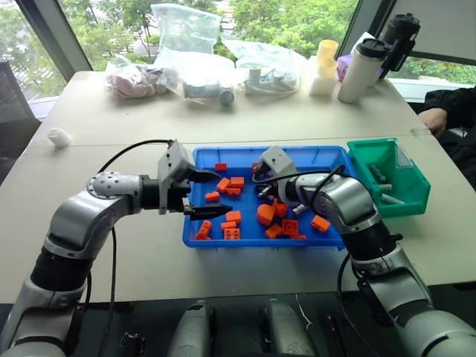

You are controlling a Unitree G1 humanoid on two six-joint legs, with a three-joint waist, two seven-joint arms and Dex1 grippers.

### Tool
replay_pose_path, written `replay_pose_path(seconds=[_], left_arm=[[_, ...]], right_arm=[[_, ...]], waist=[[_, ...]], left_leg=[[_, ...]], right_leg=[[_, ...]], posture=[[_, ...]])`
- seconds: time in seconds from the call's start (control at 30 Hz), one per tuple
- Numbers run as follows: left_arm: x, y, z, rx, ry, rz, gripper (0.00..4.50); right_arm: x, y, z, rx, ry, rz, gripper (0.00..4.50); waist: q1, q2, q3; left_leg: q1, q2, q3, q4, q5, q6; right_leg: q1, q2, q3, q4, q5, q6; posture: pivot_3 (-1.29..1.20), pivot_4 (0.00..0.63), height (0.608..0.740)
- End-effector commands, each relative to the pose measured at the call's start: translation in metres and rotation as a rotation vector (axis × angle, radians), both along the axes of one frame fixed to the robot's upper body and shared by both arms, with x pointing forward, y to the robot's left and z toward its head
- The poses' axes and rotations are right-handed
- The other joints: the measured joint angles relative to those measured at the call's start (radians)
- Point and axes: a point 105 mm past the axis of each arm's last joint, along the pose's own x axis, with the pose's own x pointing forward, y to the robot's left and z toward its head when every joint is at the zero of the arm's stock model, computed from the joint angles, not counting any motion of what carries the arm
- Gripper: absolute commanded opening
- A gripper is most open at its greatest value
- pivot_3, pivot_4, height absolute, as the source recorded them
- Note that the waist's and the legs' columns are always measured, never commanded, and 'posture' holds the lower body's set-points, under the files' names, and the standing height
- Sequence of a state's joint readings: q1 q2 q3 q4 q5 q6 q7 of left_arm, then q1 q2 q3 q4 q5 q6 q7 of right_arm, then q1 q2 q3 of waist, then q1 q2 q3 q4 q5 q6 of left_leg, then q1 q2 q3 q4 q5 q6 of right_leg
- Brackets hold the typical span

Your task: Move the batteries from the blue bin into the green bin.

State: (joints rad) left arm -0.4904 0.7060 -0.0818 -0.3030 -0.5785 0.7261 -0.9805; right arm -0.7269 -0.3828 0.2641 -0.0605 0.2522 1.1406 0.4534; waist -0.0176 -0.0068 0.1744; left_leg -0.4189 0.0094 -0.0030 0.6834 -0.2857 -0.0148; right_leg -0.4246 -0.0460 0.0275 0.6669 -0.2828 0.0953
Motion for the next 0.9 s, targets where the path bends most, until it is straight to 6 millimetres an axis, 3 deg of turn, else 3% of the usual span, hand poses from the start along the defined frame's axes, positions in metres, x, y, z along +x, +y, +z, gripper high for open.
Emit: replay_pose_path(seconds=[0.03,0.17,0.27,0.47,0.63,0.77,0.9], left_arm=[[0.001,0.001,0.014,-0.014,-0.063,-0.004,4.50],[0.007,0.002,0.026,-0.052,-0.083,0.005,4.50],[0.013,-0.003,0.033,-0.077,-0.111,-0.001,4.50],[0.027,-0.020,0.048,-0.145,-0.182,-0.029,4.50],[0.022,-0.055,0.054,-0.200,-0.210,-0.139,4.50],[0.011,-0.087,0.041,-0.161,-0.223,-0.264,4.50],[0.012,-0.094,0.034,-0.134,-0.234,-0.299,4.50]], right_arm=[[-0.001,0.007,0.046,0.123,-0.148,0.040,0.05],[-0.006,-0.010,0.098,0.262,-0.281,0.004,0.05],[-0.005,-0.033,0.117,0.264,-0.371,-0.072,0.05],[-0.005,-0.121,0.143,0.123,-0.587,-0.378,0.05],[-0.022,-0.188,0.132,0.048,-0.609,-0.621,0.05],[-0.032,-0.212,0.109,-0.007,-0.557,-0.705,0.05],[-0.032,-0.228,0.087,0.020,-0.478,-0.792,0.05]], waist=[[0.000,0.000,0.000],[0.003,0.000,0.000],[0.007,0.000,0.000],[0.006,0.000,0.000],[0.007,0.000,0.000],[0.004,0.000,0.000],[-0.004,0.001,0.000]], left_leg=[[0.000,0.000,0.000,0.000,0.000,0.000],[0.000,0.000,0.000,0.000,0.000,0.000],[0.000,0.000,0.000,0.000,0.000,0.000],[-0.001,-0.002,0.000,0.000,0.000,0.000],[-0.001,-0.001,0.000,0.000,0.000,0.000],[-0.001,-0.001,0.001,0.000,0.000,0.000],[0.001,-0.001,0.002,-0.001,0.000,0.000]], right_leg=[[0.000,0.000,0.000,0.000,0.000,0.000],[0.000,0.000,0.000,0.000,0.000,0.000],[0.000,-0.001,0.000,0.000,0.000,0.000],[0.000,-0.002,-0.001,-0.001,0.000,0.000],[0.000,-0.001,0.000,-0.001,0.000,0.000],[0.000,-0.001,0.001,-0.001,0.000,0.000],[0.000,0.001,0.002,0.000,0.000,0.000]], posture=[[0.00,0.150,0.740],[0.00,0.150,0.740],[0.00,0.150,0.740],[0.00,0.150,0.740],[0.00,0.150,0.740],[0.00,0.150,0.740],[0.00,0.150,0.740]])
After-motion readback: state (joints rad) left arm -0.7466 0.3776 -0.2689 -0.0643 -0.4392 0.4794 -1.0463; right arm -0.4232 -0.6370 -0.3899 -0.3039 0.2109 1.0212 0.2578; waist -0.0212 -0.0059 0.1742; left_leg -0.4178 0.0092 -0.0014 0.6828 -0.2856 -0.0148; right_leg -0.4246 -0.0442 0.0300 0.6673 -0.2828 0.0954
